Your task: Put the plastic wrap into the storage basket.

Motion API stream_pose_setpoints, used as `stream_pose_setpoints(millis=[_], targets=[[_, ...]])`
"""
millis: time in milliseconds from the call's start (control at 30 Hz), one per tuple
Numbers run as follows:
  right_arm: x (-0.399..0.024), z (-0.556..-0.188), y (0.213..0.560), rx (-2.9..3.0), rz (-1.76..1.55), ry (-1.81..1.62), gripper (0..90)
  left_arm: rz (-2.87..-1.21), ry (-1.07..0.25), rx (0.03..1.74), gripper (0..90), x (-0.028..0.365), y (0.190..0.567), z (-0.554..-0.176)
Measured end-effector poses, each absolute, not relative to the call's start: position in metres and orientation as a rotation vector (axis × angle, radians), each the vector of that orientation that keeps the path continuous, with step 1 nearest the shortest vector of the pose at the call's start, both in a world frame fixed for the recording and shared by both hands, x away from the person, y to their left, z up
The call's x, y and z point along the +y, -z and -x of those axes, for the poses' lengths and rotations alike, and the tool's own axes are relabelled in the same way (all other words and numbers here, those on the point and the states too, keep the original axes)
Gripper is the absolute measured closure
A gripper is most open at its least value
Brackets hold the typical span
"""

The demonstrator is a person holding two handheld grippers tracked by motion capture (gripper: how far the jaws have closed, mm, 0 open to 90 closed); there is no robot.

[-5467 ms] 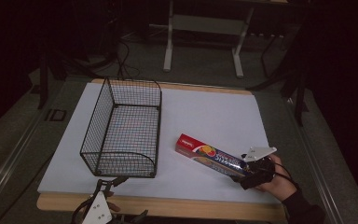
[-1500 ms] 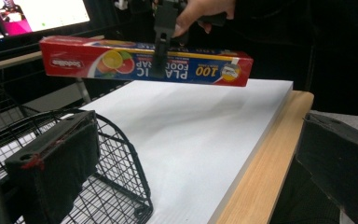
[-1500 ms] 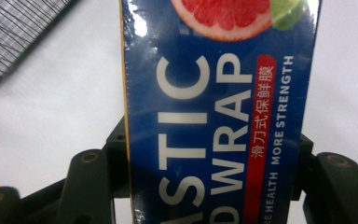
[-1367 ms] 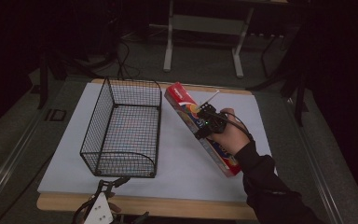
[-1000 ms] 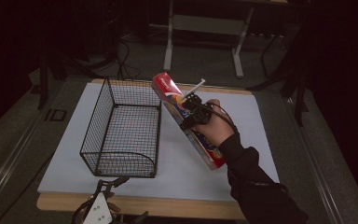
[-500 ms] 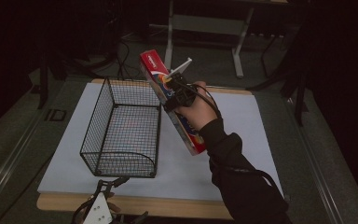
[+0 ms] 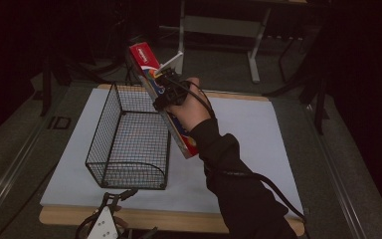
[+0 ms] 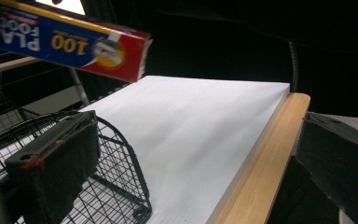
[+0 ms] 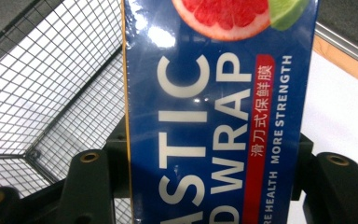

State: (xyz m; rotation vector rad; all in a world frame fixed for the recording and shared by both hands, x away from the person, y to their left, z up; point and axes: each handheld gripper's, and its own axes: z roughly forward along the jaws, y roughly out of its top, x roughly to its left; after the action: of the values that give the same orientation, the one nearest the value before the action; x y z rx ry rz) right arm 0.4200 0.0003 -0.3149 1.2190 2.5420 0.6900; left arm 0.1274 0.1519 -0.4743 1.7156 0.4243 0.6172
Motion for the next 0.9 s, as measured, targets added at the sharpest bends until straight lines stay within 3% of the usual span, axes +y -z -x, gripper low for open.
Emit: stream_pose_setpoints(millis=[900], targets=[[0.094,-0.415,0.345,2.563,-1.125,-0.851,40.4,-1.703,-0.599,0.408,0.2,0.153,0.474,-0.123]])
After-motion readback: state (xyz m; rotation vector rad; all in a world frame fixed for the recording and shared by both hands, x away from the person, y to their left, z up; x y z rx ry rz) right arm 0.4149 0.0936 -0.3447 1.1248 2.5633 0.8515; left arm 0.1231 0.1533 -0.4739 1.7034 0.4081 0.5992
